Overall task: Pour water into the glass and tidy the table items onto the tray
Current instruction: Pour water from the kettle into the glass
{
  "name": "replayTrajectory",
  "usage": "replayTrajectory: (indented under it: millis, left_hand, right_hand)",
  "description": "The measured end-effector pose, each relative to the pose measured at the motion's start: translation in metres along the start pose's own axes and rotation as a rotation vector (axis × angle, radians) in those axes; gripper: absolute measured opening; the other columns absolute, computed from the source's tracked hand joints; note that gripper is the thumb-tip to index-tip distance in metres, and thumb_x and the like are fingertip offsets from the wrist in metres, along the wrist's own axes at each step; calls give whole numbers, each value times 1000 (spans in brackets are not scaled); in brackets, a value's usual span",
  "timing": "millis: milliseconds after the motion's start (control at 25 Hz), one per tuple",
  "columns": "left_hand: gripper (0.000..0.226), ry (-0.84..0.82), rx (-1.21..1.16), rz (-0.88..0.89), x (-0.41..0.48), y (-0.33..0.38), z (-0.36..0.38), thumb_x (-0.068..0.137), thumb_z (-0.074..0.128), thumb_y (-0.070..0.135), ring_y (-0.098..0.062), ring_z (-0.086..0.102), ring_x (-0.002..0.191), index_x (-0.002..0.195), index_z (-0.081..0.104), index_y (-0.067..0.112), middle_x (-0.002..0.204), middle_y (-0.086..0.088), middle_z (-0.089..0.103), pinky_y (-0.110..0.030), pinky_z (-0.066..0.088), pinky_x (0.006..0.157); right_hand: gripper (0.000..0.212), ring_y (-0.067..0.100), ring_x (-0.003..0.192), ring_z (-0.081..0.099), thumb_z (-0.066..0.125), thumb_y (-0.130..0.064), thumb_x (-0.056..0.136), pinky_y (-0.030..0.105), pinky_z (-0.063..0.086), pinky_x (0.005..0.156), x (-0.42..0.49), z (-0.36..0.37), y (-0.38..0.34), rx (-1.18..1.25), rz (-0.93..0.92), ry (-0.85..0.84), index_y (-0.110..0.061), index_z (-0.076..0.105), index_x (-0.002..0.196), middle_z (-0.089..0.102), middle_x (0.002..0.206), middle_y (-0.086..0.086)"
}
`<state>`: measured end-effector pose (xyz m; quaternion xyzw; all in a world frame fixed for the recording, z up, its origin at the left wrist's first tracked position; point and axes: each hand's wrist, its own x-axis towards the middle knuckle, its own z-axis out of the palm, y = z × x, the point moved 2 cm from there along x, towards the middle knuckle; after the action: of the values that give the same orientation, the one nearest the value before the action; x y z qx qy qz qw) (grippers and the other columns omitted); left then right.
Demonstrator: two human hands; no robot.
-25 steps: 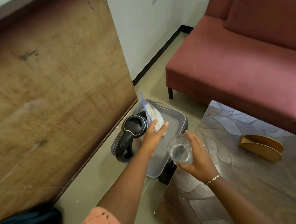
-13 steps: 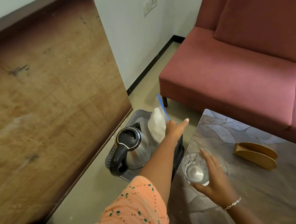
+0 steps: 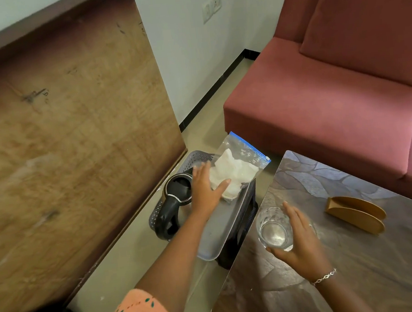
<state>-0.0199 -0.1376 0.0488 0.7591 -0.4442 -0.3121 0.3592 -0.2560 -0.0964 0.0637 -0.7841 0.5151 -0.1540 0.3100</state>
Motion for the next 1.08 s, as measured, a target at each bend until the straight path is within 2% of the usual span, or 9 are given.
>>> replayTrajectory:
  millis: [160,280,360,440,600,720,840,960,1080]
  left_hand:
    - [96,192,156,-140,-14,-48,-53,73,72,44,-27,4,145,145,21,7,154,-12,20,-44,6,116]
    - [101,140,155,-306,-26,-84,-69,66,80,40,-29,21,141,143,25,5,148,-13,32,-44,12,115]
    - [91,76,65,-397,-34,-103,-69,62,84,32,-32,43,128,135,37,7,136,-13,48,-46,30,110]
    - [68,67,45,-499,-41,-114,-66,66,82,16,-35,55,113,124,48,3,123,-18,58,-44,43,97]
    - [47,73,54,-616,-36,-125,-67,70,71,-4,-39,59,103,114,57,-3,112,-24,63,-41,46,89]
    - [44,86,-33,-629,-32,-124,-63,70,61,-13,-41,59,99,113,58,-4,108,-27,63,-41,47,86]
    - [41,216,-120,-599,-34,-118,-59,70,55,-16,-42,60,98,109,60,-3,104,-27,64,-45,49,89]
    - [40,309,-79,-527,-39,-107,-64,68,54,-17,-42,60,93,104,62,-2,99,-27,64,-46,50,85]
    - [41,312,-74,-436,-44,-88,-78,67,55,-19,-41,59,91,103,62,-1,94,-21,62,-43,49,81]
  right_hand:
    - [103,27,125,41,85,-25,58,22,31,93,-1,0,-6,6,-2,-1,-6,26,140,38,139,13]
    - [104,26,126,39,85,-24,58,23,30,93,-1,-1,-9,27,0,3,-7,25,140,36,140,13]
    - [104,26,125,39,85,-24,58,24,32,93,-1,0,-10,31,5,-1,-8,24,140,36,140,13]
    - [103,25,125,39,85,-24,59,24,33,93,-1,0,-10,34,7,-3,-9,24,141,35,140,12]
    - [103,23,125,38,83,-27,61,23,33,94,-2,0,-10,25,12,-16,-10,22,141,34,141,10]
    - [102,20,125,38,83,-26,61,22,33,94,-3,-2,-10,31,11,-4,-13,21,141,34,141,10]
    - [103,16,125,35,83,-28,61,22,33,95,-4,-5,-9,20,22,1,-12,21,141,33,142,9]
    - [104,23,128,37,83,-29,61,25,34,97,-6,-11,-5,13,33,22,-12,20,142,32,143,9]
    - [104,24,127,38,83,-30,61,28,36,97,-8,-18,-4,9,50,39,-13,20,142,31,144,9]
